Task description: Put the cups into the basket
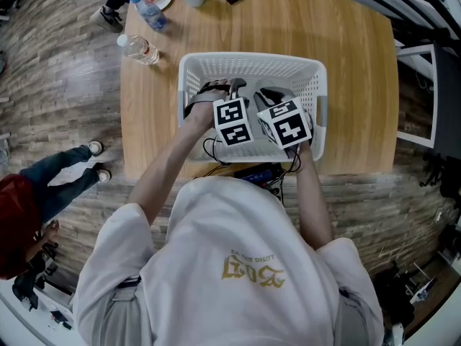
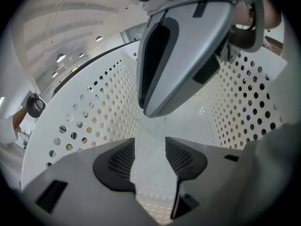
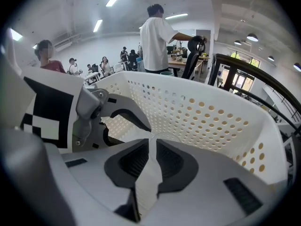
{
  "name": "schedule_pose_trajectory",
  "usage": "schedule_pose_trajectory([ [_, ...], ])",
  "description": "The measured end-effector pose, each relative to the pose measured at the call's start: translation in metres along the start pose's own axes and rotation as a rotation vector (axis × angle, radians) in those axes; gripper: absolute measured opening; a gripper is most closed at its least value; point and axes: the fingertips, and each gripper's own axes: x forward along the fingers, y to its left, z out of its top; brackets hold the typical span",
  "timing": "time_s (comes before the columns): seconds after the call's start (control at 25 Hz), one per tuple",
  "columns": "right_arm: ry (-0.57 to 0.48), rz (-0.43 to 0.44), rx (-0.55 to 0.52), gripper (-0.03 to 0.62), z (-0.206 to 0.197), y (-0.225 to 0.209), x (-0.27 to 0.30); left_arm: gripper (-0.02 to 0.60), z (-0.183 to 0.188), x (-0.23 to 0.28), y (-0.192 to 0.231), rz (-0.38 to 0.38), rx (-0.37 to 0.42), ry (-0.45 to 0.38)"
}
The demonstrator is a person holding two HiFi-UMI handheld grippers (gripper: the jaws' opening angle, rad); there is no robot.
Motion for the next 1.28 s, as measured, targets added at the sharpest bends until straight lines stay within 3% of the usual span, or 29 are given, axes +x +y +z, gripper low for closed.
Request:
schedule_pose_trajectory([
  [0.28,0.019,0.039,-0.005,0.057,0.0,0.0,0.0,0.199,0.003,-0.005,0.0,-0.001,-0.054,-0.041],
  [1.0,-0.209,-0.076,0.117,0.023,0.018,-0.03,-0.035,0.143,0.032,-0.045,0.011,0.005,-0.244,-0.259],
  [1.08,-0.245,-0.062,0.127,0.023,0.022,-0.027,-0.038,0.103,0.034,-0.052,0.022,0.041,-0.29,-0.307],
  [1.16,-0.282,-0.068,0.131,0.02,0.026,-0.026,-0.043,0.024,0.037,-0.062,0.032,0.085,-0.335,-0.362],
  [1.28,-0.334,-0.109,0.117,0.012,0.03,-0.028,-0.053,0.009,0.04,-0.077,0.041,0.114,-0.397,-0.436],
])
